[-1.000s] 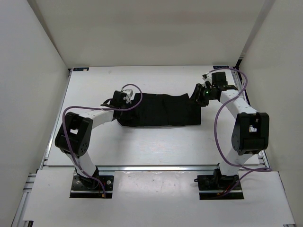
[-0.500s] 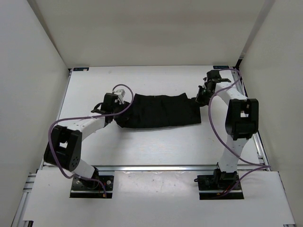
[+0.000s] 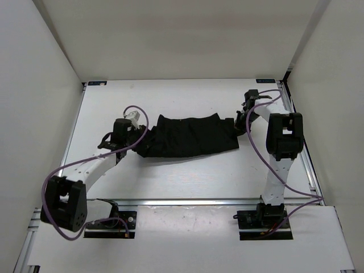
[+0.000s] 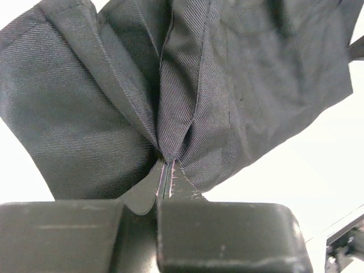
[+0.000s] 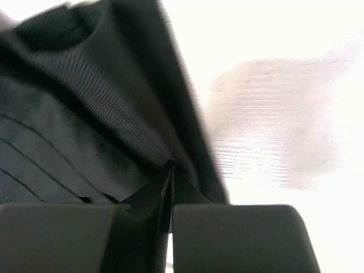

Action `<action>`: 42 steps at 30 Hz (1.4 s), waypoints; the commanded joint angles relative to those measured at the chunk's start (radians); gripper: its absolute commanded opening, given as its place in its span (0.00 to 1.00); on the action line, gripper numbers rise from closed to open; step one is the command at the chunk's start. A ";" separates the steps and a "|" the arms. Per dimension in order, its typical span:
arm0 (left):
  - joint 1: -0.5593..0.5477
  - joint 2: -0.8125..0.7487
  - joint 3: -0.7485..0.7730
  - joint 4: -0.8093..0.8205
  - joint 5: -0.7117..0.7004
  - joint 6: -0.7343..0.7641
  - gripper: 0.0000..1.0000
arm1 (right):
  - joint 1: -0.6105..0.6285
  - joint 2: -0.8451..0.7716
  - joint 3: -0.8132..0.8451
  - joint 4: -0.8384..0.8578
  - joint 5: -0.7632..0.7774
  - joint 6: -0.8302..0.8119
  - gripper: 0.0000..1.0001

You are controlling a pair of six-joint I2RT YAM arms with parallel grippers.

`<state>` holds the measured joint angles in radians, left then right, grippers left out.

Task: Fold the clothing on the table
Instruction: Fold the skirt

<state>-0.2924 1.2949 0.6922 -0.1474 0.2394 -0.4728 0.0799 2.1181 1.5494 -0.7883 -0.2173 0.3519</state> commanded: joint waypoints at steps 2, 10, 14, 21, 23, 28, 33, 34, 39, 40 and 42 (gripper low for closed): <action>0.044 -0.140 -0.046 -0.040 0.003 -0.059 0.00 | -0.029 0.009 0.008 -0.028 -0.008 0.002 0.01; 0.065 -0.321 -0.140 -0.119 -0.049 -0.095 0.00 | -0.037 0.026 0.011 -0.026 -0.004 0.006 0.00; 0.075 -0.370 -0.163 -0.176 -0.089 -0.110 0.00 | -0.019 0.045 0.034 -0.045 0.003 0.002 0.00; 0.094 -0.430 -0.188 -0.224 -0.086 -0.168 0.24 | 0.006 -0.020 0.047 -0.049 -0.051 -0.039 0.02; 0.105 -0.443 -0.174 -0.238 -0.110 -0.179 0.46 | 0.030 -0.056 0.073 -0.069 -0.054 -0.088 0.13; 0.114 -0.447 -0.065 -0.271 -0.192 -0.168 0.58 | 0.138 -0.124 0.126 -0.149 -0.048 -0.169 0.26; 0.116 -0.448 -0.059 -0.317 -0.238 -0.165 0.59 | 0.260 -0.120 0.126 -0.126 -0.134 -0.202 0.25; 0.118 -0.453 -0.080 -0.342 -0.238 -0.176 0.58 | 0.268 -0.103 0.138 -0.118 -0.160 -0.197 0.25; 0.165 -0.529 -0.146 -0.512 -0.296 -0.257 0.59 | 0.281 -0.006 0.221 -0.140 -0.212 -0.217 0.27; 0.164 -0.542 -0.151 -0.529 -0.307 -0.280 0.60 | 0.284 0.000 0.235 -0.141 -0.211 -0.220 0.27; 0.153 -0.558 -0.157 -0.584 -0.343 -0.322 0.60 | 0.274 0.029 0.239 -0.140 -0.212 -0.225 0.27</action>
<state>-0.1383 0.7734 0.5465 -0.6094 -0.0360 -0.7223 0.3717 2.1101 1.7496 -0.9009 -0.3965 0.1524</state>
